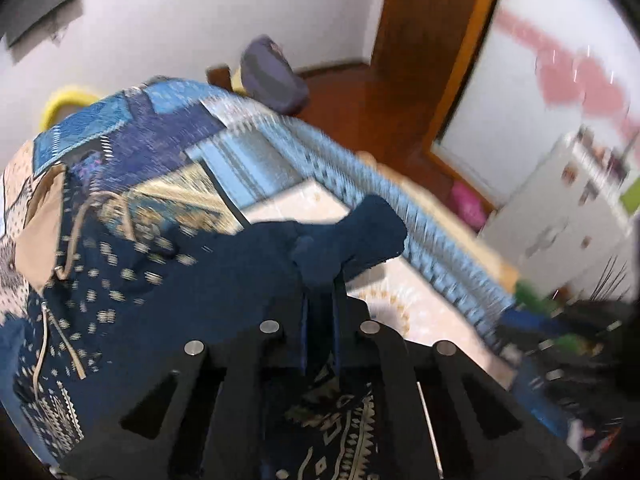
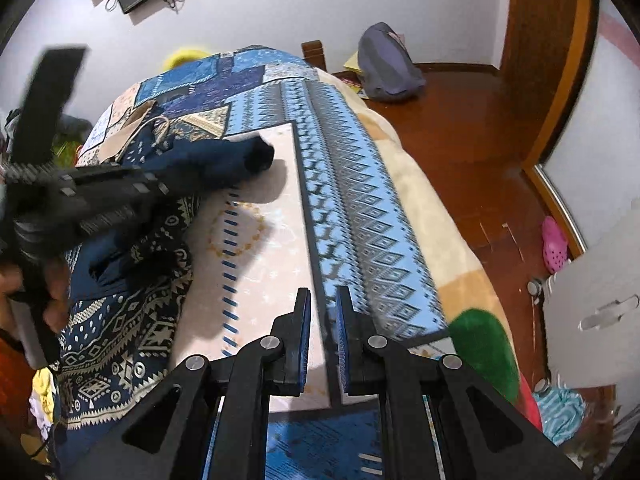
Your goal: Fold large clothes
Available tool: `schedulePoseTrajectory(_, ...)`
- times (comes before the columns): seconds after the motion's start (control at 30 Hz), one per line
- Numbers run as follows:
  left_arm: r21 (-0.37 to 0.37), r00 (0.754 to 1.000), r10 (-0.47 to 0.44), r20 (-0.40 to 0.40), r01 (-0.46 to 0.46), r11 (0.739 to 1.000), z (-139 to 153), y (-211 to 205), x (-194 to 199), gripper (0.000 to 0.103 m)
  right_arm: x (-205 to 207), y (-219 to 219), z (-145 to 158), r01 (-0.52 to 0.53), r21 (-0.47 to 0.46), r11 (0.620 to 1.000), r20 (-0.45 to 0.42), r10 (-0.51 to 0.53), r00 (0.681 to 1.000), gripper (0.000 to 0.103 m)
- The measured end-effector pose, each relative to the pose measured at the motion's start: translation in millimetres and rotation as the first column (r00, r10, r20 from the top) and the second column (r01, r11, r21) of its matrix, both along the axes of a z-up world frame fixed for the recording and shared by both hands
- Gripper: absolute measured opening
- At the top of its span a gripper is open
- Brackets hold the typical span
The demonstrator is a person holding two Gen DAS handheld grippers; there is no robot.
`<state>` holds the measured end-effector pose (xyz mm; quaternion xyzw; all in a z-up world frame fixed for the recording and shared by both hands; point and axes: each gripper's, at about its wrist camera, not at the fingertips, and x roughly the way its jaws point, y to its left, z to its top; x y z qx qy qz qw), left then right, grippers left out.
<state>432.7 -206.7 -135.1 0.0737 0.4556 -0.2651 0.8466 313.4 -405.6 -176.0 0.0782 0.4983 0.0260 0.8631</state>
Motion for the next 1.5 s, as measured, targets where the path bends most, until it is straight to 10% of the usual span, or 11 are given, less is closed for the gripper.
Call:
schedulePoseTrajectory(0.37, -0.133, 0.947, 0.272, 0.170, -0.251, 0.959, 81, 173, -15, 0.008, 49, 86, 35, -0.182, -0.023, 0.983, 0.076, 0.183, 0.980, 0.008)
schedulePoseTrajectory(0.87, -0.125, 0.879, 0.477, -0.014, -0.474, 0.871, -10, 327, -68, 0.008, 94, 168, -21, -0.320, -0.320, 0.892, -0.035, 0.326, 0.945, 0.010)
schedulePoseTrajectory(1.0, -0.134, 0.850, 0.524, -0.059, -0.527, 0.839, -37, 347, -85, 0.008, 89, 159, -20, -0.210, -0.469, 0.858, 0.040, 0.258, 0.965, 0.091)
schedulePoseTrajectory(1.37, -0.118, 0.780, 0.599, -0.180, -0.622, 0.774, -83, 385, -118, 0.010, 88, 147, -21, -0.244, -0.196, 0.950, -0.017, 0.246, 0.969, 0.090)
schedulePoseTrajectory(1.5, 0.031, 0.771, 0.626, -0.119, -0.627, 0.779, -88, 379, -127, 0.010, 90, 157, -37, -0.249, -0.184, 0.951, -0.042, 0.246, 0.968, 0.090)
